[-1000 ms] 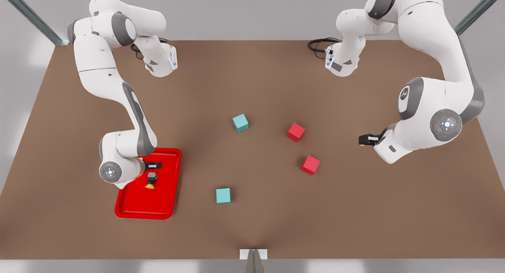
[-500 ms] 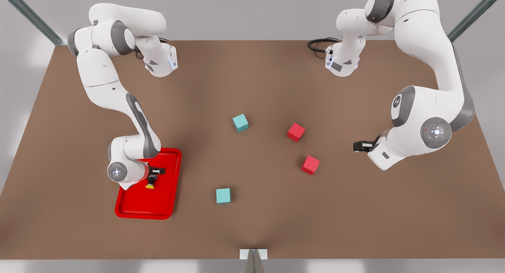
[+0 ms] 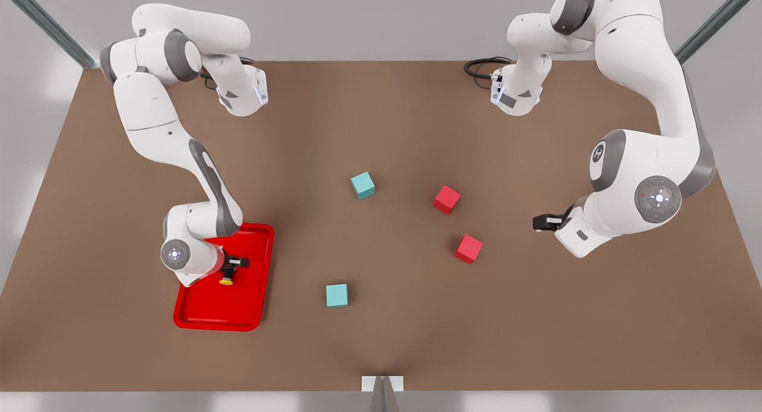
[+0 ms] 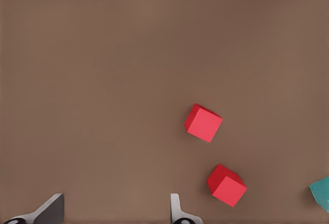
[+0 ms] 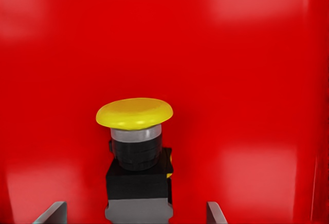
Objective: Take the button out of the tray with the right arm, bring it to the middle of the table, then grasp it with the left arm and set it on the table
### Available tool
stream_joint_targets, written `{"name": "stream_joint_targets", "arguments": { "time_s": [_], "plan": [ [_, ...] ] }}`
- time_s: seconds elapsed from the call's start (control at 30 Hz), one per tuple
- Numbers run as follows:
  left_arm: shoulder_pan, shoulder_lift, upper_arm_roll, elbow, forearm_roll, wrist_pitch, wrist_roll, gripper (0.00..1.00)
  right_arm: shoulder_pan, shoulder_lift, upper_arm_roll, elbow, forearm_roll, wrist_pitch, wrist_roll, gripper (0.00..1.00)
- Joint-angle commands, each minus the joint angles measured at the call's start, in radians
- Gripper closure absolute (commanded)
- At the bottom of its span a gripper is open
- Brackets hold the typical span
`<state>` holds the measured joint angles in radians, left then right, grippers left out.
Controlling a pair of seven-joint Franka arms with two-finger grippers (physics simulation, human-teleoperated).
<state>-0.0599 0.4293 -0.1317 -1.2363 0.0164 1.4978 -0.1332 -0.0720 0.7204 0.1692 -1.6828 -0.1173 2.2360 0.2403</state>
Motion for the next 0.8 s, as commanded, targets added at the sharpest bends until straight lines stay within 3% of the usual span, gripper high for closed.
{"name": "stream_joint_targets", "arguments": {
  "time_s": [0.0,0.1,0.33,0.4,0.47,0.77],
  "plan": [
    [0.0,-0.001,0.0,0.0,0.0,0.004,-0.008,0.0,-0.005,-0.003,0.006,-0.003,-0.008,0.014,0.036,0.0],
    [0.0,0.0,0.0,-0.002,0.0,0.006,-0.008,0.0,0.0,0.01,0.006,-0.003,-0.008,0.016,0.037,0.0],
    [0.0,0.005,0.0,0.0,0.0,0.006,-0.008,0.0,-0.005,0.019,0.006,-0.005,-0.013,0.019,0.039,0.33],
    [0.0,0.005,0.0,-0.002,0.0,0.006,-0.008,0.0,-0.003,0.02,0.006,-0.005,-0.015,0.019,0.039,0.36],
    [0.0,0.006,0.0,-0.002,0.0,0.006,-0.008,0.0,-0.003,0.02,0.006,-0.005,-0.013,0.03,0.039,0.45],
    [0.0,0.005,0.0,-0.002,0.0,0.004,-0.008,0.0,-0.009,0.017,0.006,0.005,-0.015,0.033,0.039,0.48]
  ]
}}
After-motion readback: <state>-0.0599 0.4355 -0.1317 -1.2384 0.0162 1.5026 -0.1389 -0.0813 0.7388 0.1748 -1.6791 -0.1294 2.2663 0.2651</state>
